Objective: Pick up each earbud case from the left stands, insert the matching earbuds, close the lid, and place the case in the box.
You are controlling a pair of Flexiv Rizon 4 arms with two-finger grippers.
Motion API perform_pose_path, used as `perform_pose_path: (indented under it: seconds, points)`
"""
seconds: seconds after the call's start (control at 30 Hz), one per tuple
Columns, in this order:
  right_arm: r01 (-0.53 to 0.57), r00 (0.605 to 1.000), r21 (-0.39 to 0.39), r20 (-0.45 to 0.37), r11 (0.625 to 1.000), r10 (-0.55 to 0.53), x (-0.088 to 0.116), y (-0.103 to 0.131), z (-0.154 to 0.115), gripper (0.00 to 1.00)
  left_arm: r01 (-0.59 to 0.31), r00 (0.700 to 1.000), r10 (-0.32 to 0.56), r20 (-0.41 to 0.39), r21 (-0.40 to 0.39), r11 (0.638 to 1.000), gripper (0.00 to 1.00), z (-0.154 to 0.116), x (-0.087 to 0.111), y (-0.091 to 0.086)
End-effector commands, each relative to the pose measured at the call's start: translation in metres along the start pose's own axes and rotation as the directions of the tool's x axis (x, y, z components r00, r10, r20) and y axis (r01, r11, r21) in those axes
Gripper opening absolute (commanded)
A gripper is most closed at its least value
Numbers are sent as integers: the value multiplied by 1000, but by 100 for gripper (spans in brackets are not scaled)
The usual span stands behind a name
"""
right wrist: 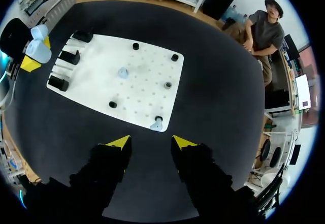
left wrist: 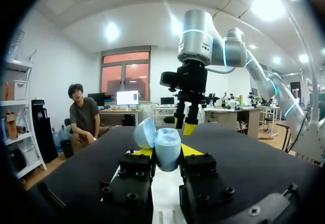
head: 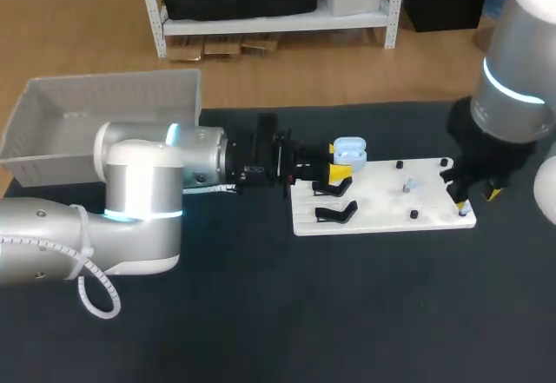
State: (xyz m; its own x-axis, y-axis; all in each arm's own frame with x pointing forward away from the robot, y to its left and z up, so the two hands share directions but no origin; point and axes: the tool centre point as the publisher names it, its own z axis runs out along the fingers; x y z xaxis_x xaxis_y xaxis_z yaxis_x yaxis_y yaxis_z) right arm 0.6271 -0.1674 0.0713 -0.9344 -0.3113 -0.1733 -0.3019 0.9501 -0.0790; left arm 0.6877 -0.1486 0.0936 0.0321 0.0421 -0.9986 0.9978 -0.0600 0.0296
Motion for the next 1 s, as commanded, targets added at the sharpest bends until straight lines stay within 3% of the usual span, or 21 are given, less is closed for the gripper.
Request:
perform_pose_path:
  seconds: [0.03,0.17,0.23,0.4,0.53,0.9,1.0]
  points:
    - [10,1000,-8,2,1000,-10,5,0,2,66,-4,1000,4,3,-7,1000,0,0,1,-2]
    - [26,1000,-9,-4,1000,-26,6,1,6,75,-4,1000,4,3,-7,1000,0,0,1,-2]
    - [30,1000,-11,1,999,-30,6,2,8,85,-4,1000,4,3,-7,1000,0,0,1,-2]
    - [35,999,-7,0,999,-35,4,0,18,80,-4,1000,4,3,-7,1000,0,0,1,-2]
    - [44,999,-10,-5,999,-44,3,-1,24,85,-4,1000,4,3,-7,1000,0,0,1,-2]
    - [44,999,-6,-2,999,-44,0,-3,37,53,-4,1000,4,3,-7,1000,0,0,1,-2]
    - [38,999,12,15,999,-38,-2,-5,41,51,-4,1000,4,3,-7,1000,0,0,1,-2]
